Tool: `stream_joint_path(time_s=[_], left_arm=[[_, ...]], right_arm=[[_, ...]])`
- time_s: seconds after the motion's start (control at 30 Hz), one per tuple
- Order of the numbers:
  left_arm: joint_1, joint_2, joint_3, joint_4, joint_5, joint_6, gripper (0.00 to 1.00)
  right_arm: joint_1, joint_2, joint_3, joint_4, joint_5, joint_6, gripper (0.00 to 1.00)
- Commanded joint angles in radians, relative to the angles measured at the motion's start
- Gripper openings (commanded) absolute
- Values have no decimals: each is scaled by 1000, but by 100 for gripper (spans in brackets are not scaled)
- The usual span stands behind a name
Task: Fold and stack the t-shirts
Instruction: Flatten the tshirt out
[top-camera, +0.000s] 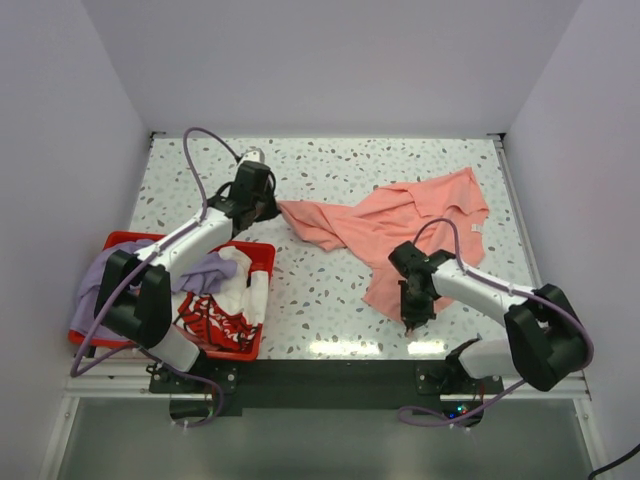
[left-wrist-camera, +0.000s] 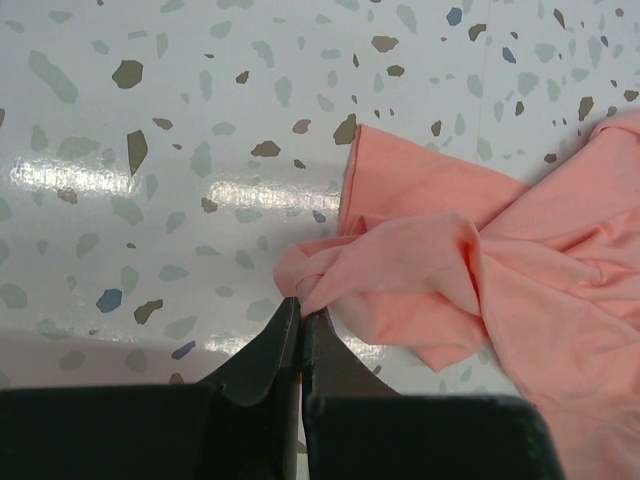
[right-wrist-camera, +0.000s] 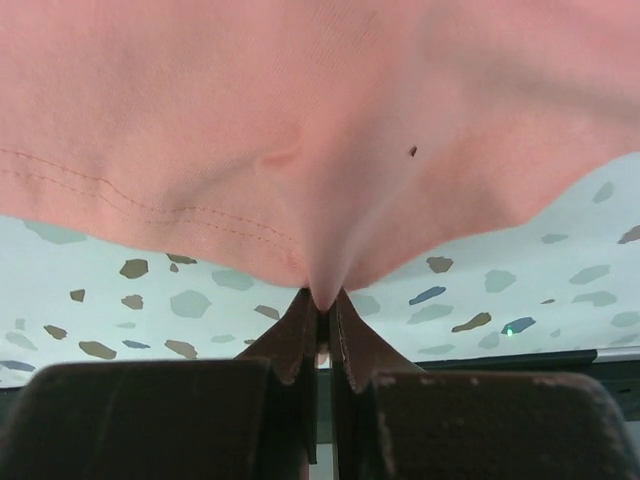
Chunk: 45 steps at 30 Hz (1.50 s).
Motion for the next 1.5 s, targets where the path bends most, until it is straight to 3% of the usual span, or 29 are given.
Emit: stream_joint_path(time_s=[0.0, 0.17, 0.43, 0.57, 0.7, 1.17, 1.47], left_arm=[[-10, -3, 61, -6, -27, 5, 0], [-21, 11, 111, -29, -45, 28, 0], [-37, 13, 145, -6, -57, 34, 0], [-38, 17, 148, 5, -70, 42, 0], [-40, 37, 176, -14, -74, 68, 0], [-40, 100, 297, 23, -68, 111, 0], [-50, 33, 359, 54, -114, 143, 0]], right_arm=[[-28, -56, 50, 36, 87, 10, 0], [-152, -79, 171, 5, 134, -93, 0], [-302, -7, 341, 106, 156, -236, 0], [-319, 64, 415, 130, 117, -276, 0], [-353, 77, 455, 142, 174, -290, 0], [-376, 36, 545, 240, 260, -291, 0], [-375, -27, 670, 278, 355, -317, 0]])
